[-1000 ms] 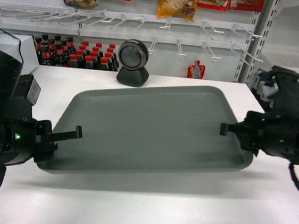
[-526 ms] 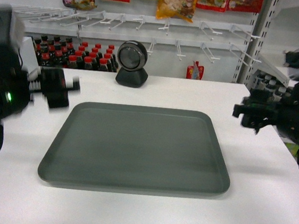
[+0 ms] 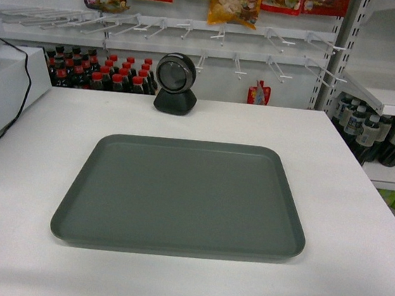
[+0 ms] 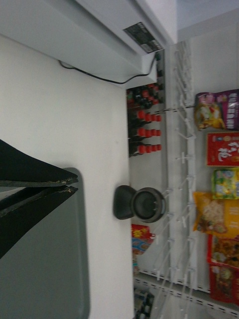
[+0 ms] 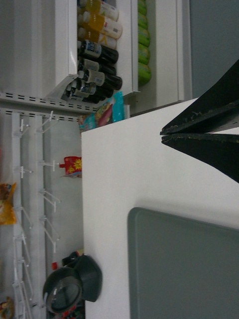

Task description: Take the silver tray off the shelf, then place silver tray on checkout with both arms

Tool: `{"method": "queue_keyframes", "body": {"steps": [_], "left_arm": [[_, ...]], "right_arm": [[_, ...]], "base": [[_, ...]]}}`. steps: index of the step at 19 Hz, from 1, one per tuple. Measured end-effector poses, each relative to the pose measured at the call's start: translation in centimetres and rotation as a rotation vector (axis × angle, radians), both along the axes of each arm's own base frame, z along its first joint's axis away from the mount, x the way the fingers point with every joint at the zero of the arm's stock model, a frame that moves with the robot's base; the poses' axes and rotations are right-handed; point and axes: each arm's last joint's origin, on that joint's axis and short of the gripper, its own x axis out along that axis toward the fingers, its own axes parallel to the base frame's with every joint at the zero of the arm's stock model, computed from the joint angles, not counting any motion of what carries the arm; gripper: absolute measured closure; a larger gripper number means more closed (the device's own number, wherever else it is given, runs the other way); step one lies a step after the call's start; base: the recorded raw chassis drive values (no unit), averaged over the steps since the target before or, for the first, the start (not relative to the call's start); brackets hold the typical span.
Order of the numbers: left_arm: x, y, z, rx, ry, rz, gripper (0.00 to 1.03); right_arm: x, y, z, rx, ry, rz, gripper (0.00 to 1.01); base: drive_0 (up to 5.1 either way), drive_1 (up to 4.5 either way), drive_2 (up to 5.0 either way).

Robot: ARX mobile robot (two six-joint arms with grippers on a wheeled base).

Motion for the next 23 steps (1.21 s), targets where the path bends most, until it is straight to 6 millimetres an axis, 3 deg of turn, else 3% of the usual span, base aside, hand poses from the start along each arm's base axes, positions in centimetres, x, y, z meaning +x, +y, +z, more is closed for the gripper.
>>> {"method": "queue_keyframes", "body": {"steps": [7, 10, 12, 17, 20, 23], "left_arm": [[-1.9, 0.7, -0.1, 0.002, 0.023, 0.013, 1.02], [-4.3, 2.0, 1.6, 0.0, -0.008, 0.005, 1.02], [-4.8, 2.3, 1.5, -0.001, 0.0, 0.026, 1.02], [-6.2, 2.1, 1.2, 0.0, 0.014, 0.004, 1.02], [-7.5, 2.1, 1.5, 0.0, 0.0, 0.006, 1.02], [-8.6, 2.1, 1.5, 0.0, 0.003, 0.006, 1.02]], "right_arm": [[-2.2, -0.6, 0.9, -0.001, -0.03, -0.006, 0.99], [-5.0, -2.0, 2.2, 0.004, -0.088, -0.006, 0.99], [-5.7, -2.2, 2.2, 0.003, -0.082, -0.019, 0.99], [-7.0, -2.0, 2.6, 0.004, -0.087, -0.001, 0.99], [-8.8, -2.0, 4.1, 0.004, -0.112, -0.001, 0.99], [-10.1, -2.0, 3.7, 0.004, -0.088, 0.0, 0.99]], "base": [[0.0, 0.0, 0.0], [0.0, 0.0, 0.0], [0.0, 0.0, 0.0], [0.0, 0.0, 0.0], [0.0, 0.0, 0.0], [0.0, 0.0, 0.0]]}}
